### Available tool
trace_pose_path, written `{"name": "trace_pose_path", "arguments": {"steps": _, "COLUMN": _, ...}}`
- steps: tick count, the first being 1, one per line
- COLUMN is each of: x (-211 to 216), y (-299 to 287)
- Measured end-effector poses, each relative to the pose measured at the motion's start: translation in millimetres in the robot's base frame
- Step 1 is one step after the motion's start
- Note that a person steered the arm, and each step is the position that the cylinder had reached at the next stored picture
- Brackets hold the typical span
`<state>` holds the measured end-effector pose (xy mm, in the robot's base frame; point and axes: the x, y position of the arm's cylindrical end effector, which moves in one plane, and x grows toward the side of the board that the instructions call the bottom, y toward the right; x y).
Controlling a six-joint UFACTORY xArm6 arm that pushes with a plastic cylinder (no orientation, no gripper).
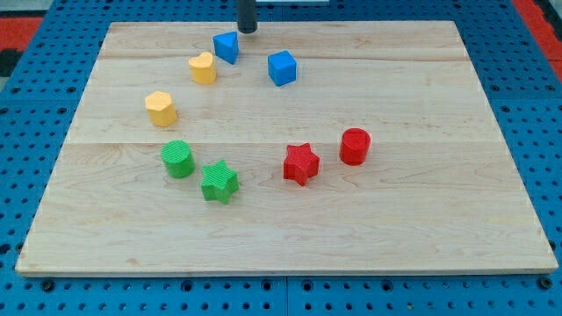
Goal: Slide the blue triangle diagonally top right to the blue cube
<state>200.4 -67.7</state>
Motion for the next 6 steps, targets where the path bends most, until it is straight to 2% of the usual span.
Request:
{"name": "trace_pose_path", "arguments": {"steps": 1, "x": 18, "y": -48}}
{"name": "trace_pose_path", "arguments": {"steps": 2, "x": 54, "y": -34}}
{"name": "trace_pose_path", "arguments": {"steps": 3, "x": 87, "y": 18}}
{"name": "trace_pose_path", "arguments": {"steps": 5, "x": 64, "y": 75}}
{"name": "trace_pose_path", "arguments": {"steps": 6, "x": 92, "y": 62}}
